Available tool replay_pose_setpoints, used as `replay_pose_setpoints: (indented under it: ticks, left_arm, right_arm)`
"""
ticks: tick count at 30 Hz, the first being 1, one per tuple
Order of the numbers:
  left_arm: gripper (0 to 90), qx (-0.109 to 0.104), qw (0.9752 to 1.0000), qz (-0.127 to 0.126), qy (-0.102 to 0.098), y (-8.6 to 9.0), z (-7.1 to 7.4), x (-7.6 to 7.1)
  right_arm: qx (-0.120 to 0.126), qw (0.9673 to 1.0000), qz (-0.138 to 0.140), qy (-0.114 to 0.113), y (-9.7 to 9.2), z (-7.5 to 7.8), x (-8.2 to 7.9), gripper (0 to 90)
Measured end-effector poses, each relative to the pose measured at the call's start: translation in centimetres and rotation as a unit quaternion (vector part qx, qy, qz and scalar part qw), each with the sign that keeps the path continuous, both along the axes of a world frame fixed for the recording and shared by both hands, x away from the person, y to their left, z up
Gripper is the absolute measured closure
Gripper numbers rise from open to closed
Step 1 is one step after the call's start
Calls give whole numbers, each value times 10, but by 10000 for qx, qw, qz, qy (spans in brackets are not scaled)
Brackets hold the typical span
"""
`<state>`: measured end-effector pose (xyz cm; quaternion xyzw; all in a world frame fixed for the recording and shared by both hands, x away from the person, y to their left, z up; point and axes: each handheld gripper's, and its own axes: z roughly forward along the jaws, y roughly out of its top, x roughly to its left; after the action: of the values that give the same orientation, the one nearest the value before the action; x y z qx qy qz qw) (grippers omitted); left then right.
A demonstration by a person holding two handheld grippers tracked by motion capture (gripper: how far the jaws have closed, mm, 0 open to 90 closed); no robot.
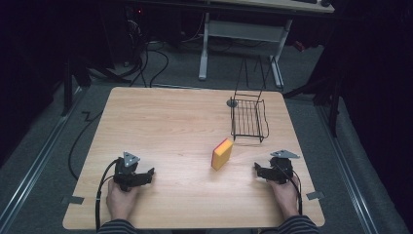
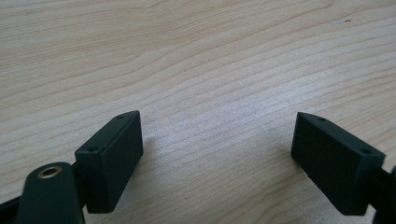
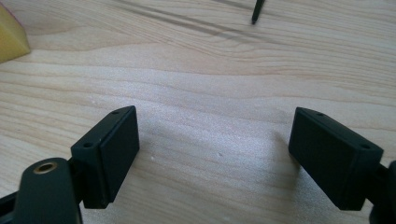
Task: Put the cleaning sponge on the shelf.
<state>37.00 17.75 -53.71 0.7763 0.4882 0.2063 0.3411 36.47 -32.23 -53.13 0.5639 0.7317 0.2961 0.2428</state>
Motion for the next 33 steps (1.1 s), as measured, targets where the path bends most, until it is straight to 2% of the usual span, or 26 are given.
replay_pose_setpoints:
  ticks: [13,21,33]
  left_arm:
    - [173,0,10000,1,0,0,0,0]
    - [173,0,10000,0,0,0,0,0]
    - [173,1,10000,-1,1,0,0,0]
  right_arm:
    - [44,10000,54,52,-3,1,0,171]
    - [185,9998,40,117,-6,3,-2,177]
    - [556,9984,45,-72,-11,11,-7,196]
